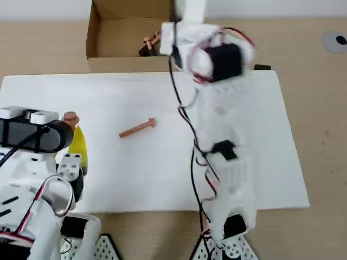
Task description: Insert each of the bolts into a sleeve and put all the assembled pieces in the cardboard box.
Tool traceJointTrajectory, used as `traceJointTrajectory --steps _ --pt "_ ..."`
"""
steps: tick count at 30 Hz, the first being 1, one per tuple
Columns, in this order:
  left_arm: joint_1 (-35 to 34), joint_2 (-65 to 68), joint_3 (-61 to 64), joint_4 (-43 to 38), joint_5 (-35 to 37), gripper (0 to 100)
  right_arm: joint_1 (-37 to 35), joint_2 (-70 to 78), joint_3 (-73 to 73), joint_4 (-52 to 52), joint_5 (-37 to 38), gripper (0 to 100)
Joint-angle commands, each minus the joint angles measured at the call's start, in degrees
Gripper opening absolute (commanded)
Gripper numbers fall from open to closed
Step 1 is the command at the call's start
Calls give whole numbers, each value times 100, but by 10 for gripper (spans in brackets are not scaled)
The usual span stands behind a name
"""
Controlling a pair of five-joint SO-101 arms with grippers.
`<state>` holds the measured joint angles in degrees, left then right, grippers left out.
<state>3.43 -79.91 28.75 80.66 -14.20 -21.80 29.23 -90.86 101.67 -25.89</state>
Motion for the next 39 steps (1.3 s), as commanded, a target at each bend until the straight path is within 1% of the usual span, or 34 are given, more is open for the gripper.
traceJointTrajectory --steps 1,5,11,14,18,22,25,29,37,39 --pt "35 -13 123 -501 53 6 -22 -1508 84 88 229 9" --pt "44 -4 448 -1143 53 6 22 -2914 1393 88 484 9" --pt "132 31 1020 -2101 53 6 356 -5429 4629 79 501 9" --pt "563 31 1160 -2382 53 6 778 -6633 6369 62 536 9" --pt "1477 31 1178 -2549 53 6 1305 -8057 8242 18 1037 9" --pt "2338 40 1257 -2945 35 6 1807 -9200 9886 -352 1266 9" --pt "2743 40 1442 -3393 35 6 1903 -9912 11134 -756 1310 9" --pt "3033 40 1600 -3842 26 6 1895 -10730 12655 -1609 1310 9" --pt "3121 31 1697 -4290 53 6 1877 -12110 15213 -3745 1310 9" --pt "3130 22 1688 -4387 53 6 1763 -12488 15846 -4387 1310 9"
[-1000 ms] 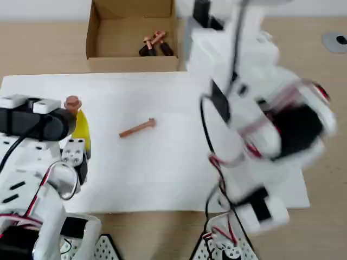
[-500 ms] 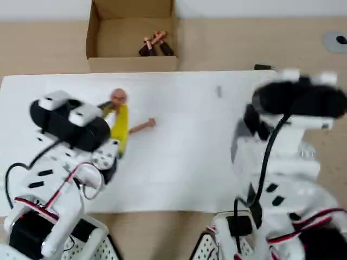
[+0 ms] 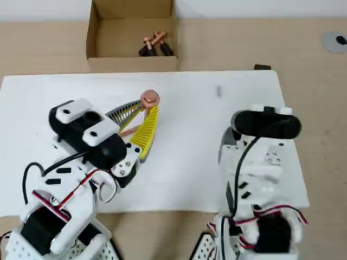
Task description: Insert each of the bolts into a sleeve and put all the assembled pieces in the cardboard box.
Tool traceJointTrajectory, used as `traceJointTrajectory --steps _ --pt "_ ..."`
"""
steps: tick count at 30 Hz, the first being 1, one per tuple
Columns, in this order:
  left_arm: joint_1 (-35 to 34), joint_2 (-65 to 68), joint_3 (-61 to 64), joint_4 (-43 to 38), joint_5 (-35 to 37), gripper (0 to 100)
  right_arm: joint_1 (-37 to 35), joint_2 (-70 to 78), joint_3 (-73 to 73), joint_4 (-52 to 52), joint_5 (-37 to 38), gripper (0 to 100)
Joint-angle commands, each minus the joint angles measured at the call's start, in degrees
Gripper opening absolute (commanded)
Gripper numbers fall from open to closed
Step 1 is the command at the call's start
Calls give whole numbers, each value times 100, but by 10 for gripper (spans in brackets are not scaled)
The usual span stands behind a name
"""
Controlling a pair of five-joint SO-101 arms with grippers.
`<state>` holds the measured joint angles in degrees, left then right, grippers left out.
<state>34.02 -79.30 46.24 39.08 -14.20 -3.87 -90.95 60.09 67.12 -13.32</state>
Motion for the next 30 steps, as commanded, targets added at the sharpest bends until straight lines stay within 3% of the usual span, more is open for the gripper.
traceJointTrajectory --steps 1,6,10,21,30 --pt "70 -40 -44 -281 53 6 -154 -690 1042 -1213 53 9" --pt "70 -40 -18 -642 422 6 -1244 -1921 2062 -1960 202 9" --pt "62 -40 44 -914 677 6 -1719 -1815 2211 -2365 659 9" --pt "62 -13 580 -2444 563 9 -1745 -1903 2211 -4035 1925 9" --pt "62 1226 -193 -3015 211 7 -1745 -1903 1763 -4229 1960 9"
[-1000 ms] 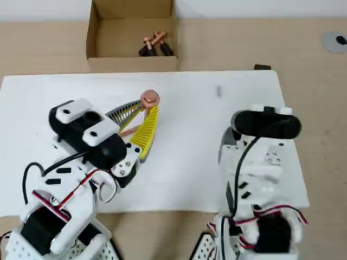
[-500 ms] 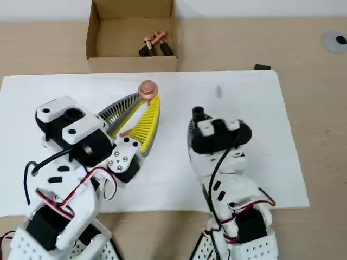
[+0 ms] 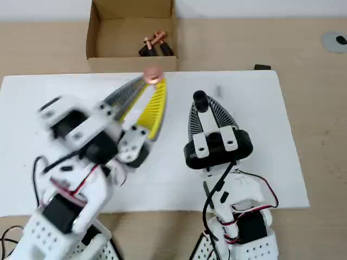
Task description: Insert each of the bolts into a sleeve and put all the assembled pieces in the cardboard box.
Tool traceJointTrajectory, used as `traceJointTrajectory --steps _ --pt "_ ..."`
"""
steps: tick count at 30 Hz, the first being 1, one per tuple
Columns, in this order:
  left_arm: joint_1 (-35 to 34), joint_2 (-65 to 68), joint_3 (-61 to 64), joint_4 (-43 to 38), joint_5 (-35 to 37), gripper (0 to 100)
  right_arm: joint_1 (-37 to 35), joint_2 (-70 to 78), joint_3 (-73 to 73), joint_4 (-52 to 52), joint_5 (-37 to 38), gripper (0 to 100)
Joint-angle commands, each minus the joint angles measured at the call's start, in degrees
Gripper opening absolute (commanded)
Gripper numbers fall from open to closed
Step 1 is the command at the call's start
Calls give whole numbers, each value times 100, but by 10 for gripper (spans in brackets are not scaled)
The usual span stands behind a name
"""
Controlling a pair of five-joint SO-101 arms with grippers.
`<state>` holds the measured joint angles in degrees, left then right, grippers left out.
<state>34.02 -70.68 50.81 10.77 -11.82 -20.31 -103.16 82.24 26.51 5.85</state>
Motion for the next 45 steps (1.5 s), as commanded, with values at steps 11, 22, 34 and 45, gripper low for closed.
traceJointTrajectory --steps 11,22,34,45 --pt "835 1525 -1521 -176 -53 6 268 -681 -532 -167 -800 9" --pt "949 2237 -2277 -167 -53 6 681 -681 -505 -167 -1257 9" --pt "1231 2800 -2585 -158 -26 6 681 -681 -497 -149 -1257 9" --pt "1231 2809 -2593 -114 185 6 681 -681 -497 -149 -1257 9"
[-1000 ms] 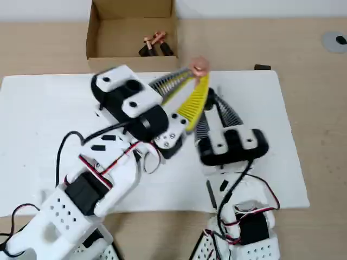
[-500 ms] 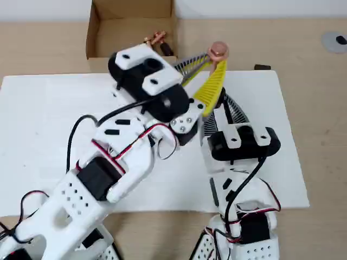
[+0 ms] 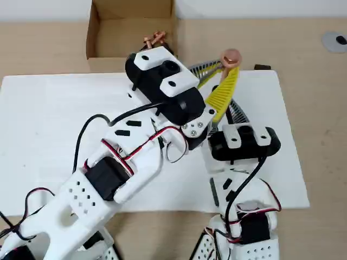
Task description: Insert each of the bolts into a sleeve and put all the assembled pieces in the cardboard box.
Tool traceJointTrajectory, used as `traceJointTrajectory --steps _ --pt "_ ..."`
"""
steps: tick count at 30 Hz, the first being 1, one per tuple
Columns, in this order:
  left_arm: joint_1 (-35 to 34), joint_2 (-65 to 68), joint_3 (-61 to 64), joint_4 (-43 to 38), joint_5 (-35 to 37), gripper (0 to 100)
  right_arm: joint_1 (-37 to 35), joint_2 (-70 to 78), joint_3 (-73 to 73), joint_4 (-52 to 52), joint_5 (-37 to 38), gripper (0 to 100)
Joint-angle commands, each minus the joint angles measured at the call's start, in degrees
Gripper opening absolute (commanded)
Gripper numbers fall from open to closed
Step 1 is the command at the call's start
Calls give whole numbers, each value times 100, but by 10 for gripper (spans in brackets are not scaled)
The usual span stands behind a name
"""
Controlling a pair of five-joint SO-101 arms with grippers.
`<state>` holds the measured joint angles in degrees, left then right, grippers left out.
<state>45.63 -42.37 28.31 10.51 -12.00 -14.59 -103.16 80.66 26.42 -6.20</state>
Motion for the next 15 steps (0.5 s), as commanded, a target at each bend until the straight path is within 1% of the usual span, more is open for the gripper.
traceJointTrajectory --steps 1,5,15 --pt "70 -22 -378 9 281 7 110 -681 -338 -141 -53 9" --pt "132 -22 -360 273 352 7 110 -681 -338 -141 -53 9" --pt "141 -22 -343 273 352 7 110 -681 -338 -149 -53 9"
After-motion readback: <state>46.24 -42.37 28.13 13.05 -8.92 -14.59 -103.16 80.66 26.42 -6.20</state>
